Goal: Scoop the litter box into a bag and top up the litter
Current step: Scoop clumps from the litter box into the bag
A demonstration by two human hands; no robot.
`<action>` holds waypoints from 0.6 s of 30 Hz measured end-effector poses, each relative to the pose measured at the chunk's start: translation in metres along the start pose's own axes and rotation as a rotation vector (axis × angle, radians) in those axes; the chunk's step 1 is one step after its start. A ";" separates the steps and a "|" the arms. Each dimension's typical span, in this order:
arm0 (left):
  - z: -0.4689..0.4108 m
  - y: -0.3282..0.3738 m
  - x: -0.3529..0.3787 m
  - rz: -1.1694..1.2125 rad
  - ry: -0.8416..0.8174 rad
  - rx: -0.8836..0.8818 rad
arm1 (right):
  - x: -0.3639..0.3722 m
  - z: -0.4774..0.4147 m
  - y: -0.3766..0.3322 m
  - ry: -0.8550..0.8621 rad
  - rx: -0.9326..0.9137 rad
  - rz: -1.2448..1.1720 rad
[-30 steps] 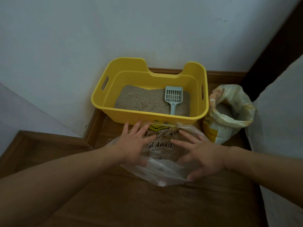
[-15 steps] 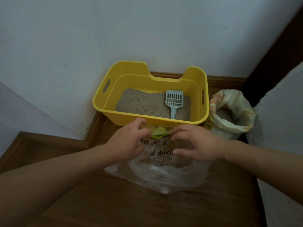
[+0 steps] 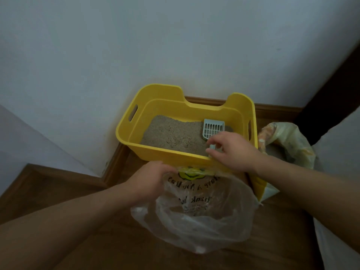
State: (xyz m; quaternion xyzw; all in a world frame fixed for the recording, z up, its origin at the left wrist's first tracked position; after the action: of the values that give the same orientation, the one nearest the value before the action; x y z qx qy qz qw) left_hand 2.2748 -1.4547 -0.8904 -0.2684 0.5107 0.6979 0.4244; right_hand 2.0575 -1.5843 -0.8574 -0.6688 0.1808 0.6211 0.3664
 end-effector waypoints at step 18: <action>-0.023 -0.009 -0.011 0.569 0.111 -0.034 | 0.070 -0.090 0.039 -0.456 0.279 0.117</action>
State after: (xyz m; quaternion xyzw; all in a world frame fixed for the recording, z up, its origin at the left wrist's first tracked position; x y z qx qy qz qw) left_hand 2.2869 -1.4790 -0.8939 -0.1590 0.5761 0.7816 0.1786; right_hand 2.1044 -1.6593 -0.9386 -0.4433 0.2157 0.7447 0.4498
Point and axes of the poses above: each hand's wrist, its own z-axis away from the middle knuckle, its own x-axis out of the palm, y = z × x, the point moved 2 cm from there along -z, towards the middle knuckle, and after that the axes turned 6 degrees about z, right-handed, at the moved point
